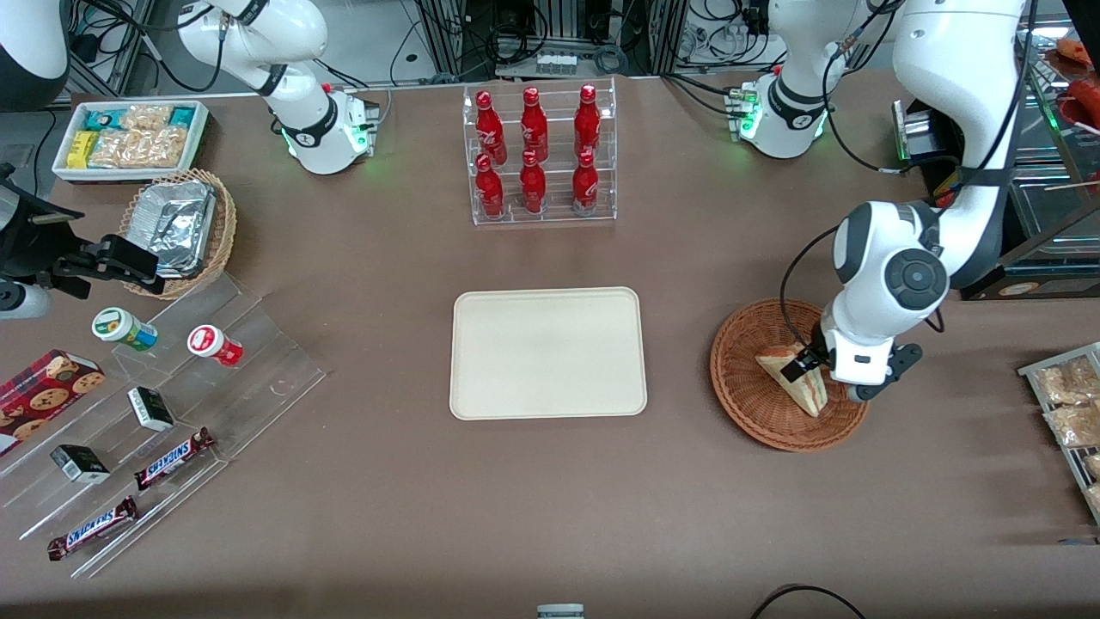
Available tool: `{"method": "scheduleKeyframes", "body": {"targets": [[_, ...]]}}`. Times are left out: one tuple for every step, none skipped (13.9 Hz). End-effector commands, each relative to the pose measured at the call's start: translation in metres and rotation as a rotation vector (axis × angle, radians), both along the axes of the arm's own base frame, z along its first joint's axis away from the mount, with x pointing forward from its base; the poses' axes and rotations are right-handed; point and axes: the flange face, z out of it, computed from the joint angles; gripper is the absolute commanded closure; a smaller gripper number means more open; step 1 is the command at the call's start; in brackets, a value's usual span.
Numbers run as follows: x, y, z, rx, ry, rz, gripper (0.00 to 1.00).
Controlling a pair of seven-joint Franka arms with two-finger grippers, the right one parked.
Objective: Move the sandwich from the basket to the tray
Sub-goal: 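Lower the left gripper onto the wrapped sandwich and close on it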
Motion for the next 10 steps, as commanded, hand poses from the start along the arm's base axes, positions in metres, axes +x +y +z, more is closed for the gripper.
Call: {"method": "scheduleKeyframes", "body": {"targets": [[-0.012,-0.004,-0.013,-0.003,-0.019,0.008,0.00],[-0.012,-0.004,-0.016,-0.002,-0.016,0.008,0.01],[-0.012,-0.003,-0.018,-0.001,-0.012,0.011,0.17],[-0.012,-0.003,-0.019,-0.001,-0.012,0.014,0.52],[-0.009,-0.003,-0.016,-0.002,-0.017,0.027,0.74],[-0.003,-0.003,-0.009,-0.004,-0.029,0.038,0.91],[0.003,-0.004,-0.002,-0.006,-0.041,0.043,1.00],[0.007,-0.005,0.004,-0.002,-0.027,0.041,1.00],[0.009,-0.006,0.011,0.008,0.004,0.033,1.00],[0.010,-0.007,0.018,0.015,0.029,0.029,1.00]]}}
